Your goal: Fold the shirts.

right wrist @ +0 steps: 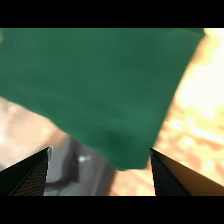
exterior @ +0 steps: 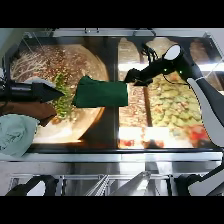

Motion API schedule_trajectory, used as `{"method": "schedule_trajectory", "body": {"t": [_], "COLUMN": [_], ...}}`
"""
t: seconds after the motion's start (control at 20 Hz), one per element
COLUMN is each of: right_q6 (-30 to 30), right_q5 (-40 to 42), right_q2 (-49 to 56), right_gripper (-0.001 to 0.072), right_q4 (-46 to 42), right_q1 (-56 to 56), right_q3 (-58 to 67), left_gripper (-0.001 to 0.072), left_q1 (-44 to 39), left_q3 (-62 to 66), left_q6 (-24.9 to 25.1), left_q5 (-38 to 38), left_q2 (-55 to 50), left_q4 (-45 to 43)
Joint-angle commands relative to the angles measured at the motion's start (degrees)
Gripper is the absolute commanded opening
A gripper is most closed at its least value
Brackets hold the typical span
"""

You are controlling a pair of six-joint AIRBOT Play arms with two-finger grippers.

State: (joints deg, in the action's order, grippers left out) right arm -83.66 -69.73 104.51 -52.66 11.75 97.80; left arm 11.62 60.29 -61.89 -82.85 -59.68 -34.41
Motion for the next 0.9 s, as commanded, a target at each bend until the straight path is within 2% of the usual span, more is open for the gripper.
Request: {"method": "schedule_trajectory", "body": {"t": [0.0,0.1,0.35,0.6,0.65,0.7,0.75,0.8,0.85], "right_q6": [-4.1,-2.5,7.5,8.3,9.2,10.7,11.8,12.5,12.8], "right_q5": [2.7,3.2,3.4,6.0,6.7,7.0,7.0,6.8,6.7], "right_q2": [3.8,7.6,14.1,16.1,16.3,16.3,16.3,16.3,16.0], "right_gripper": [0.0704,0.0704,0.07,0.0692,0.0603,0.0417,0.0263,0.0051,0.0023], "right_q4": [-4.0,1.6,22.5,27.7,28.9,30.4,32.5,35.0,37.0], "right_q1": [-1.6,-1.6,-0.9,3.1,3.9,4.3,4.5,4.5,4.4], "right_q3": [-3.9,-3.9,-3.9,-3.8,-3.8,-3.8,-3.8,-3.8,-3.7], "left_gripper": [0.0025,0.0025,0.0025,0.0025,0.0025,0.0025,0.0025,0.0025,0.0025], "left_q1": [0.1,0.1,0.1,0.1,0.1,0.1,0.1,0.1,0.1], "left_q3": [-3.4,-3.0,0.1,1.9,1.9,1.9,1.9,1.9,1.9], "left_q6": [0.5,0.5,0.3,0.3,0.4,0.3,0.3,0.3,0.3], "left_q5": [0.9,0.5,-0.4,-0.6,-0.7,-0.8,-1.0,-1.3,-1.7], "left_q2": [1.4,1.4,1.4,1.4,1.4,1.4,1.4,1.4,1.4], "left_q4": [0.0,0.0,0.0,0.0,0.0,0.0,0.0,0.0,0.0]}}
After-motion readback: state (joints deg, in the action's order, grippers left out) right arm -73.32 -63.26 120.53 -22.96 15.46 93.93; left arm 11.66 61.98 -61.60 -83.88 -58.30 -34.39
